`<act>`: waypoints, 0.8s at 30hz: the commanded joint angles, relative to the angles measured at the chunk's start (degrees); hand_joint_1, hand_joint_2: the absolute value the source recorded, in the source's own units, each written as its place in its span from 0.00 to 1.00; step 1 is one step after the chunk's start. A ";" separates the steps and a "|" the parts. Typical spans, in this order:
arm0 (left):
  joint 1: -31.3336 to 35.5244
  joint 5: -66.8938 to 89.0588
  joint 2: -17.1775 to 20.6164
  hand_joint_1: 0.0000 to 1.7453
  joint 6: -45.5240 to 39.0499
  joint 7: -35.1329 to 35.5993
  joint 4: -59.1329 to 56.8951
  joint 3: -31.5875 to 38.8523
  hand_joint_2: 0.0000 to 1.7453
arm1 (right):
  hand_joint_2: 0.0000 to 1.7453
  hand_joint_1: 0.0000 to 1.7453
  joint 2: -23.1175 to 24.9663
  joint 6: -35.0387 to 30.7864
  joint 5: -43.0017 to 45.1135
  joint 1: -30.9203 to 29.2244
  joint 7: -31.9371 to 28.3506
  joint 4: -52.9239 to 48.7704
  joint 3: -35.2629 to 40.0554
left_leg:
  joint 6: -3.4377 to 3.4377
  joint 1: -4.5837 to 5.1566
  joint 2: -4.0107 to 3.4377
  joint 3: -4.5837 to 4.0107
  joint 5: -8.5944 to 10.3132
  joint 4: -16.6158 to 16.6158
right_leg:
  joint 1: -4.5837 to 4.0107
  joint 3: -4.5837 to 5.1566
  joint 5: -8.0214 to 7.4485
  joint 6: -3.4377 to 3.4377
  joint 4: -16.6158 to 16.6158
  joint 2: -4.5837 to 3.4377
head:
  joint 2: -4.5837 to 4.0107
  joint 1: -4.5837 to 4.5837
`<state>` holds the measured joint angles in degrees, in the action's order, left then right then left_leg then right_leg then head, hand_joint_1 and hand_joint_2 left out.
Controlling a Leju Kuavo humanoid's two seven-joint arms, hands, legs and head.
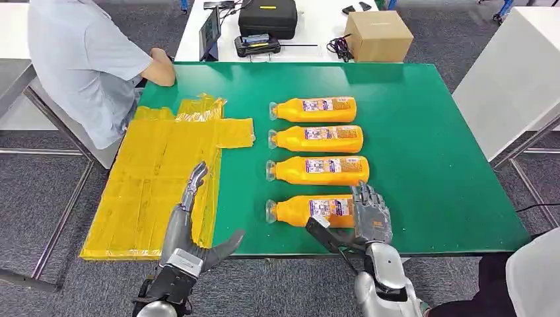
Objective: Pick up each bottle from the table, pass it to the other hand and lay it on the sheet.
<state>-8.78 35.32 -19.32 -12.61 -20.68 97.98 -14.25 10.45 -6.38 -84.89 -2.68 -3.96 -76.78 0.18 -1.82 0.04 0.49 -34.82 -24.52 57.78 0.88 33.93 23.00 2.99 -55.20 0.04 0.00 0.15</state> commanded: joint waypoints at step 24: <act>3.80 -0.91 -0.68 0.00 0.86 -0.08 -6.35 -2.93 1.00 | 1.00 0.00 -3.58 -0.80 -1.03 -9.93 -0.42 16.62 6.93 | 0.05 -0.03 -0.01 0.16 -0.04 -0.02 | -0.04 -0.17 0.04 -0.07 0.04 0.02 | 0.00 0.00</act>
<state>-7.00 34.64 -19.21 -11.96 -20.83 95.89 -14.93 8.87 -7.65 -85.88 -9.29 -4.79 -66.34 4.17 -1.82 0.04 0.49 -34.82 -24.51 57.78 0.88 33.93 22.99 2.99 -55.20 0.04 0.00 0.15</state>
